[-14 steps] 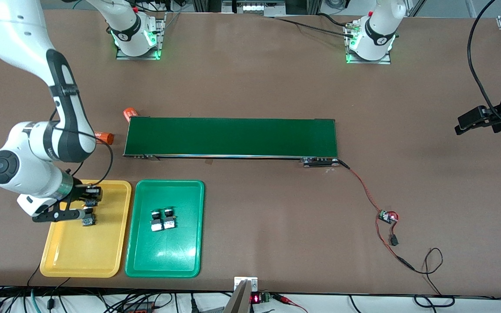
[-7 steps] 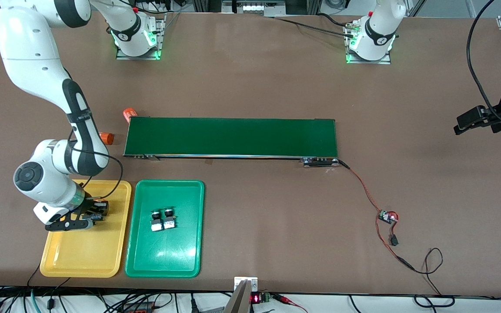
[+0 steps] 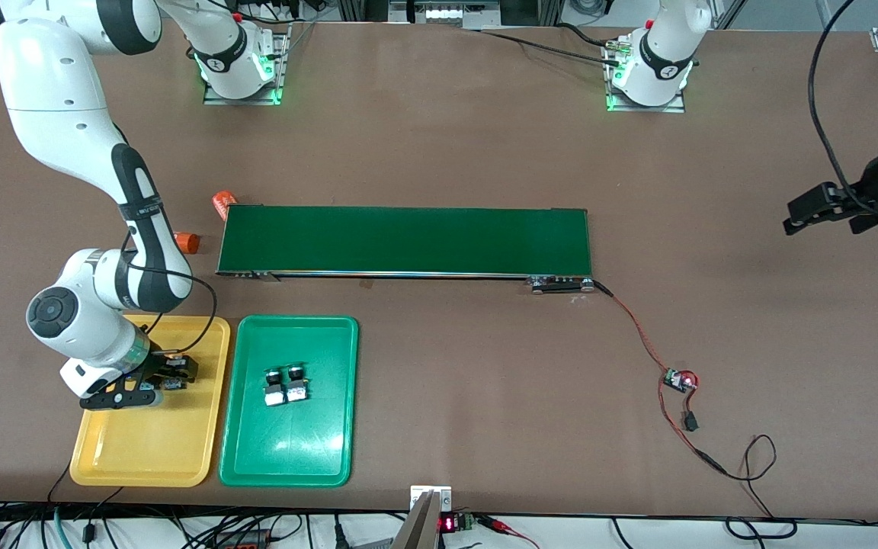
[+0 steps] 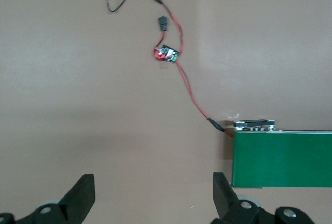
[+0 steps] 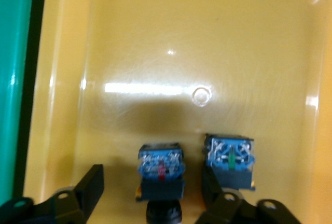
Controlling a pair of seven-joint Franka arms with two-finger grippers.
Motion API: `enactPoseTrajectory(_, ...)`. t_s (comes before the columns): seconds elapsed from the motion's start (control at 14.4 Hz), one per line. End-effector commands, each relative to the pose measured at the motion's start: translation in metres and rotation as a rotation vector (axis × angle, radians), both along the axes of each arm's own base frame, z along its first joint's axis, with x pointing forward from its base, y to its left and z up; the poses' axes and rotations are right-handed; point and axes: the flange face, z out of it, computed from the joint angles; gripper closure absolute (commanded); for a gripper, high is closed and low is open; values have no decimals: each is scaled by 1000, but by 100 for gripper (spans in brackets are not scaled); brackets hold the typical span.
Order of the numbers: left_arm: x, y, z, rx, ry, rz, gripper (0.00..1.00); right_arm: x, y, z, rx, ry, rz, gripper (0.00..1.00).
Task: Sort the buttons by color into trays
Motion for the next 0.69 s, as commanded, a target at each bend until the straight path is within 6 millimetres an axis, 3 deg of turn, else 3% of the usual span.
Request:
enactPoseTrajectory(0.0,-1,-1,10,3,-7,-14,0,-13,3,78,19,93,-2,0)
enactPoseTrajectory(0.42,-8,-12,13,2,18,-35,0,-80,-12,244,17,281,-18,0)
enactPoseTrajectory(0.62,-10,-11,16,2,14,-46,0,-114,-9,296,16,333,-20,0)
